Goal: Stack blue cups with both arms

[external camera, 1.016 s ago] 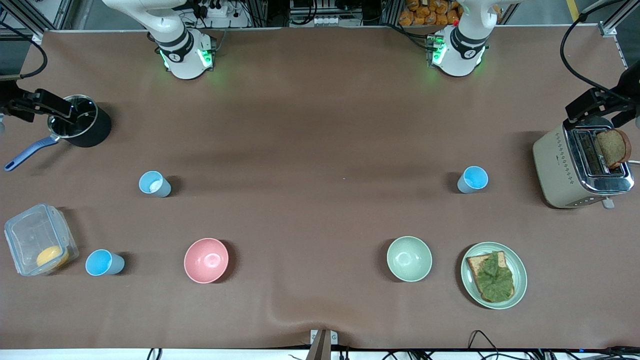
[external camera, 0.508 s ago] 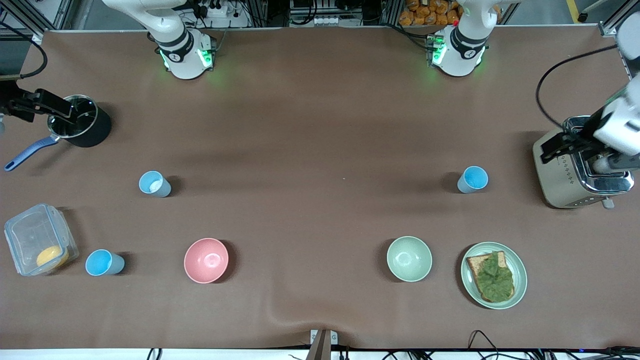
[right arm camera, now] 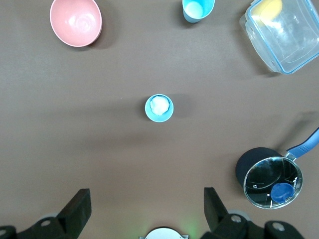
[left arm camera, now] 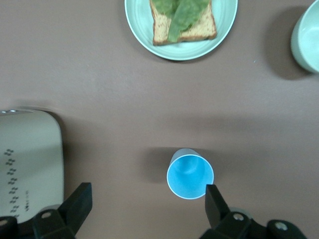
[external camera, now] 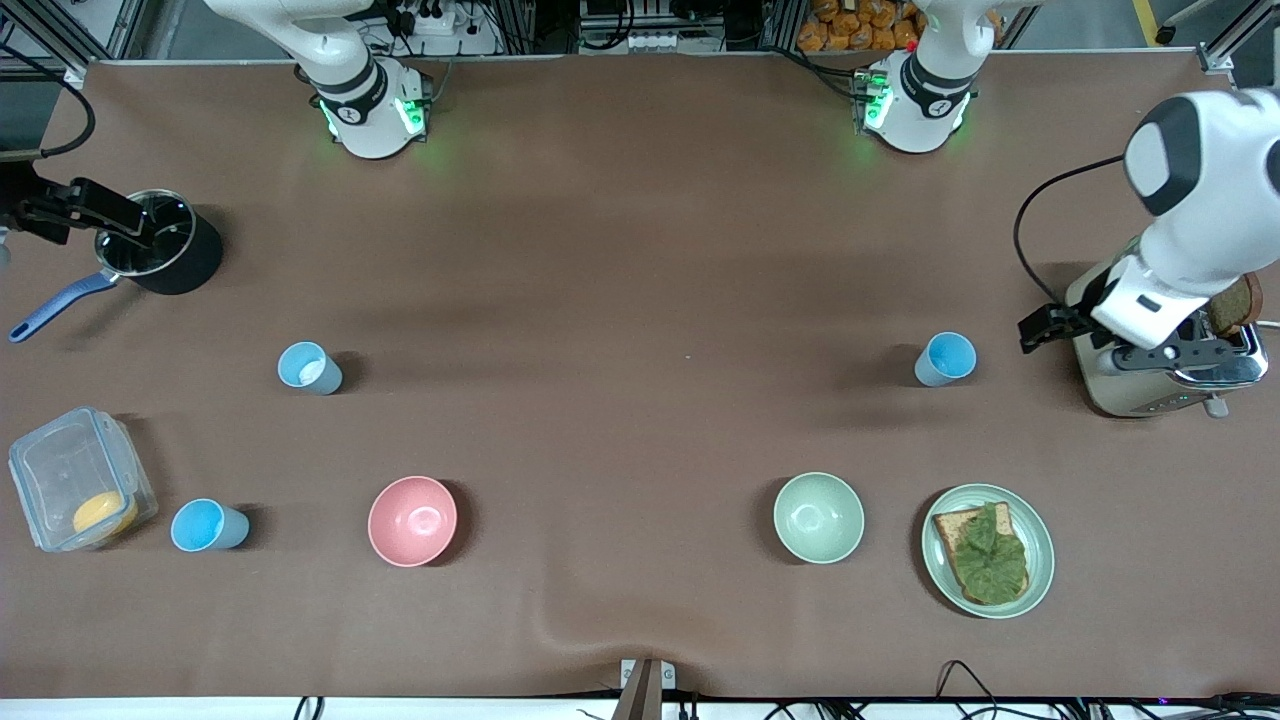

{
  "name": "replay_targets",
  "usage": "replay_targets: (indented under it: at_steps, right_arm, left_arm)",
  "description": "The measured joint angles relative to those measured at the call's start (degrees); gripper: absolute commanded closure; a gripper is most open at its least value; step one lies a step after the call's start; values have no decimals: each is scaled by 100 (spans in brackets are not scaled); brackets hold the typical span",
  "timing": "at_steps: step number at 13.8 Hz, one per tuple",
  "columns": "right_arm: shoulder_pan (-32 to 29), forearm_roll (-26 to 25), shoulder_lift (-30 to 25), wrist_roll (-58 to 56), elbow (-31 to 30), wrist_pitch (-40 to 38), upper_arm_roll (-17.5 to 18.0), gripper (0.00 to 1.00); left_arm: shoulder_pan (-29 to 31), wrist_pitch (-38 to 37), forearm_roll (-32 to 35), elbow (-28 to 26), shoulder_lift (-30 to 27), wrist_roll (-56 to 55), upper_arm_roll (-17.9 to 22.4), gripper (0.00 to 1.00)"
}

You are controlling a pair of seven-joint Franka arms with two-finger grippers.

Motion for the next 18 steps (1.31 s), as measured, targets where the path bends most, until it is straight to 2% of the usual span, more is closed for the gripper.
replay_targets:
  at_steps: [7,10,14,16,18]
  right_arm:
    - [55,0,146,0,-3,-16,13,0]
    - [104,0,261,-6,-6,-21,20,0]
    - [549,-4,736,20,-29,-40,31,0]
    - [741,-5,968,39,-80,109,32,0]
    - [812,-6,1090,46,-381,580,32,0]
  left_arm:
    - [-3,625,0,-128,405,0,-21,0]
    - [-15,1033,0,-380,471,0,-43,0]
    - [-28,1231,0,-486,733,0,-55,0]
    - [-29,1299,0,-526,863,0,-57,0]
    - [-31,1522,0,-691,915,0,-61,0]
